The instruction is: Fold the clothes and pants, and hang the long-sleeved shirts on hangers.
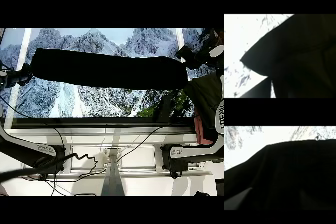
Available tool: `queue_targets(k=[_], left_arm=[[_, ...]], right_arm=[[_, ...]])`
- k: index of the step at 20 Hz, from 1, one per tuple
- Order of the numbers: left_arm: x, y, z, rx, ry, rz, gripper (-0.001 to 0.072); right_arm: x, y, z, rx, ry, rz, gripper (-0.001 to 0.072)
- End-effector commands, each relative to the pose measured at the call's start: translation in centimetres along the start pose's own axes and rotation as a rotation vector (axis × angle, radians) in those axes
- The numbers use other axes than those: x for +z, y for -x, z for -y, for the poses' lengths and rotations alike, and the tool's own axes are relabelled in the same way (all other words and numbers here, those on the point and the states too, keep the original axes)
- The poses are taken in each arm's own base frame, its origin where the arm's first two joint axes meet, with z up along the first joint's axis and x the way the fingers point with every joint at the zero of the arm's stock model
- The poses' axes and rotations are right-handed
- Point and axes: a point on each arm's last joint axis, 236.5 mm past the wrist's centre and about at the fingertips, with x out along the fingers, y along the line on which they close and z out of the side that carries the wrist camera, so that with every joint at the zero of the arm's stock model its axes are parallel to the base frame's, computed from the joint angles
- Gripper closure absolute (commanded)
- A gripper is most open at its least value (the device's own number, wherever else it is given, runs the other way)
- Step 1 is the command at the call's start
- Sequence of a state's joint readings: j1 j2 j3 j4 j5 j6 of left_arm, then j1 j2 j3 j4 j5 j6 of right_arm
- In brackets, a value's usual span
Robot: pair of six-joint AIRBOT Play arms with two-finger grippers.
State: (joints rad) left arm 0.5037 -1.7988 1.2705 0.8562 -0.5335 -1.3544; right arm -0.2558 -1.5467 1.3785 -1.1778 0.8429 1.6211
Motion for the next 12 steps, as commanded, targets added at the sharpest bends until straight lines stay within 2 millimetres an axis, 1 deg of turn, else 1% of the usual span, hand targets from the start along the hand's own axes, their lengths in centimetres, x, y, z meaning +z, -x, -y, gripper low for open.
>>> queue_targets(k=[1, 2, 4, 5, 6, 7, 8, 10, 12], left_arm=[[1.9, -0.2, 2.6, -0.011, -0.150, 0.094, 0.0689], [2.6, 0.5, 4.0, -0.027, -0.202, 0.116, 0.0697], [4.6, 3.2, 7.2, -0.063, -0.277, 0.181, 0.0698], [5.6, 5.2, 8.7, -0.083, -0.293, 0.218, 0.0698], [6.2, 7.2, 10.0, -0.103, -0.312, 0.241, 0.0698], [6.5, 9.4, 11.4, -0.121, -0.342, 0.254, 0.0698], [6.3, 11.6, 12.6, -0.136, -0.383, 0.250, 0.0698], [5.0, 15.5, 14.3, -0.158, -0.464, 0.214, 0.0698], [3.0, 19.1, 16.0, -0.198, -0.513, 0.166, 0.0698]], right_arm=[[0.1, -0.3, -1.5, 0.017, 0.092, 0.019, 0.0355], [0.1, -0.4, -2.2, 0.024, 0.112, 0.026, 0.0535], [-0.5, -0.8, -4.1, 0.047, 0.144, 0.029, 0.0655], [-1.2, -1.0, -5.5, 0.062, 0.167, 0.021, 0.0699], [-2.0, -1.3, -7.0, 0.079, 0.192, 0.011, 0.0699], [-3.0, -1.5, -9.0, 0.101, 0.225, 0.002, 0.0699], [-4.1, -1.7, -10.9, 0.124, 0.258, -0.005, 0.0700], [-6.3, -2.0, -15.7, 0.185, 0.289, -0.002, 0.0700], [-8.9, -1.9, -20.3, 0.249, 0.290, 0.001, 0.0701]])
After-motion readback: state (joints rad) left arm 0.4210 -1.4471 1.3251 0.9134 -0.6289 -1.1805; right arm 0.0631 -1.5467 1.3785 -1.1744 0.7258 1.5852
